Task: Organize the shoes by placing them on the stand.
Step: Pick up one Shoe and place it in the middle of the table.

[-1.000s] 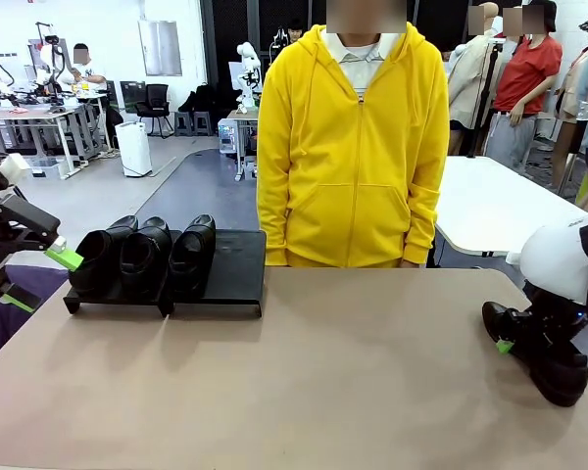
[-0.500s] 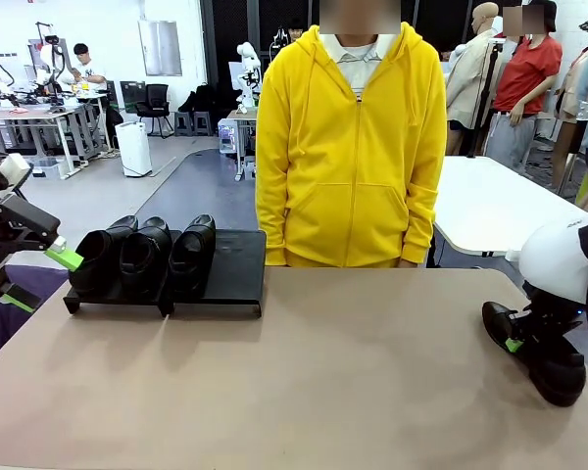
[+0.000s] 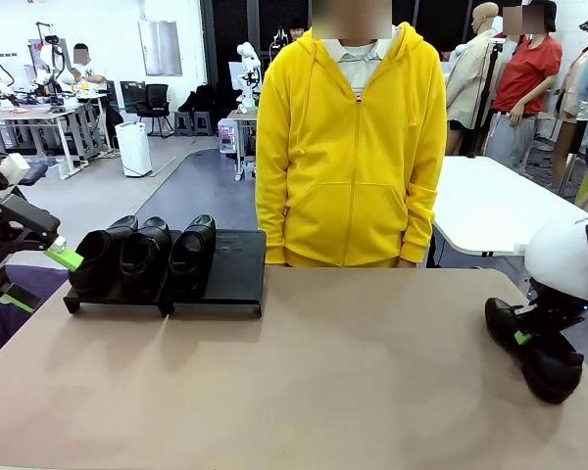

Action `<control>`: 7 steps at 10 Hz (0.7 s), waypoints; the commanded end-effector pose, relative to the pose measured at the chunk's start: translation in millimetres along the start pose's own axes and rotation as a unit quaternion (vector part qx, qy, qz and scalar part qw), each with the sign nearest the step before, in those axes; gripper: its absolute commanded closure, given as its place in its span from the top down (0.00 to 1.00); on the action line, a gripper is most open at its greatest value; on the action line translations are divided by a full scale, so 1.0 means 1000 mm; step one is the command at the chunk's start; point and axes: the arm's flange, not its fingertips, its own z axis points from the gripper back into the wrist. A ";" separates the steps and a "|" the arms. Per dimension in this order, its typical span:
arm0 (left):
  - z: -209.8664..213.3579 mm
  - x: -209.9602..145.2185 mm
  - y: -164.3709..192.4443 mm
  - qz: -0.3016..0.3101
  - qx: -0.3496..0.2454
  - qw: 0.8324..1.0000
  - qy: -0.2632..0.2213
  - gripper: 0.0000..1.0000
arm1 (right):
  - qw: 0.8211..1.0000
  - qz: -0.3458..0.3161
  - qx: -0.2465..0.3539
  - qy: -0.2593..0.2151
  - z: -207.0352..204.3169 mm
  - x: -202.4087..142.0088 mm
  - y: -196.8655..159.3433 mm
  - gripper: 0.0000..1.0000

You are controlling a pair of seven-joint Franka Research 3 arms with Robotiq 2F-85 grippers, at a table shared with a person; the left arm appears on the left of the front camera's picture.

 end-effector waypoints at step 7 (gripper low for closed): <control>0.000 -0.001 -0.003 0.005 -0.010 1.000 0.000 1.00 | 0.995 -0.054 0.028 -0.078 0.226 -0.082 0.054 0.00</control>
